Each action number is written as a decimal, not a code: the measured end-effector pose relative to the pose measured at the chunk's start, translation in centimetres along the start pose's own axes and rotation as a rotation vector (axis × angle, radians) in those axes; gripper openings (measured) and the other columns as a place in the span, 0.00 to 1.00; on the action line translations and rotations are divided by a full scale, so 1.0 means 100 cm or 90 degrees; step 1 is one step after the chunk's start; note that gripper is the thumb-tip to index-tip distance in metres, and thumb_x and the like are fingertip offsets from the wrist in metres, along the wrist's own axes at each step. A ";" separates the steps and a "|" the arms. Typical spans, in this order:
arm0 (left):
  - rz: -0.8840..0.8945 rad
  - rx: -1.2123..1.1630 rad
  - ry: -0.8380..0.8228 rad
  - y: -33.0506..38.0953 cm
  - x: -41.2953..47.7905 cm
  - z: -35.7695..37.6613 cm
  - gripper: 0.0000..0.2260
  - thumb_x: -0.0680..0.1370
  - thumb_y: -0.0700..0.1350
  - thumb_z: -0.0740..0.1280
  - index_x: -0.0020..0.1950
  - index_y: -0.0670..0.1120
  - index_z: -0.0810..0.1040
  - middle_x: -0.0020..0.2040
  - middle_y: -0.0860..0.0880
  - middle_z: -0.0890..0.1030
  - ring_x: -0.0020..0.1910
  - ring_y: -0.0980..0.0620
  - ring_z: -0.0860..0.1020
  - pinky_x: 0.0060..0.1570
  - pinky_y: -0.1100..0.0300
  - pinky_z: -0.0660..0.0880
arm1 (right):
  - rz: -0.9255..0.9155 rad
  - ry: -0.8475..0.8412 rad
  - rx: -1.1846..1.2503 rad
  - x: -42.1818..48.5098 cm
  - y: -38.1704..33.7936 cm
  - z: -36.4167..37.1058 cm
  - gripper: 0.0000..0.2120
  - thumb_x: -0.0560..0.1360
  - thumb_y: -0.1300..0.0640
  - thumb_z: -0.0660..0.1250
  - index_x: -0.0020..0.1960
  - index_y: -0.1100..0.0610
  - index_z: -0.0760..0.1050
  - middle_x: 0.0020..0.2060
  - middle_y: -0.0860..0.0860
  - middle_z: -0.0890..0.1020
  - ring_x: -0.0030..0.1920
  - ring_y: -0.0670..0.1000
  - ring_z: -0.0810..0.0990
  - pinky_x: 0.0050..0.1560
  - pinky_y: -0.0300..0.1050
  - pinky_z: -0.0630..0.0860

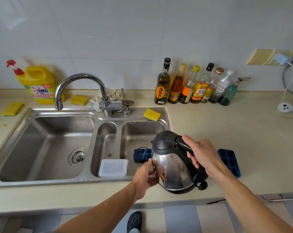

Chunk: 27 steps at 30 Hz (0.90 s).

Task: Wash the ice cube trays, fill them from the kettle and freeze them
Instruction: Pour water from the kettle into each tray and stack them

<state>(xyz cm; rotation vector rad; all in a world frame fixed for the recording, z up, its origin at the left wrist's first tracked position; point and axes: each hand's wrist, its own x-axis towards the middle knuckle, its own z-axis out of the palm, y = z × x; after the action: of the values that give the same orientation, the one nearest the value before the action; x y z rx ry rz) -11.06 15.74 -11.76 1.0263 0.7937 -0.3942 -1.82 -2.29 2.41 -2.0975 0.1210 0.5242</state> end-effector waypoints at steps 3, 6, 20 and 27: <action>-0.003 -0.001 -0.008 0.000 0.000 0.002 0.20 0.85 0.57 0.57 0.54 0.45 0.83 0.48 0.43 0.87 0.45 0.48 0.86 0.43 0.55 0.81 | 0.000 0.004 0.001 -0.001 0.000 -0.002 0.31 0.77 0.35 0.65 0.30 0.61 0.76 0.20 0.51 0.74 0.21 0.52 0.69 0.29 0.43 0.70; 0.001 -0.001 -0.015 0.001 0.000 0.004 0.20 0.85 0.56 0.56 0.52 0.45 0.83 0.48 0.43 0.87 0.42 0.51 0.86 0.42 0.56 0.81 | 0.004 0.006 0.007 0.000 0.001 -0.004 0.31 0.77 0.35 0.65 0.30 0.61 0.76 0.21 0.53 0.74 0.22 0.52 0.69 0.30 0.44 0.71; -0.001 0.011 -0.020 0.011 0.002 0.019 0.20 0.85 0.56 0.57 0.48 0.48 0.84 0.48 0.43 0.87 0.42 0.49 0.86 0.45 0.55 0.81 | 0.001 0.029 0.015 0.002 0.005 -0.016 0.32 0.77 0.35 0.65 0.27 0.59 0.75 0.21 0.54 0.73 0.21 0.52 0.69 0.29 0.43 0.71; 0.002 0.017 -0.027 0.013 0.001 0.023 0.18 0.85 0.56 0.57 0.52 0.47 0.82 0.48 0.43 0.87 0.41 0.50 0.87 0.43 0.55 0.81 | 0.001 0.024 0.021 0.004 0.005 -0.020 0.31 0.77 0.35 0.65 0.28 0.59 0.75 0.21 0.53 0.74 0.21 0.51 0.69 0.26 0.41 0.71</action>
<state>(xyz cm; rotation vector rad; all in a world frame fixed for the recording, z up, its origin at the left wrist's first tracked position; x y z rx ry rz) -9.25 14.41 -10.37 1.0407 0.7505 -0.4230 -0.97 -4.20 2.78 -2.0751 0.1517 0.4801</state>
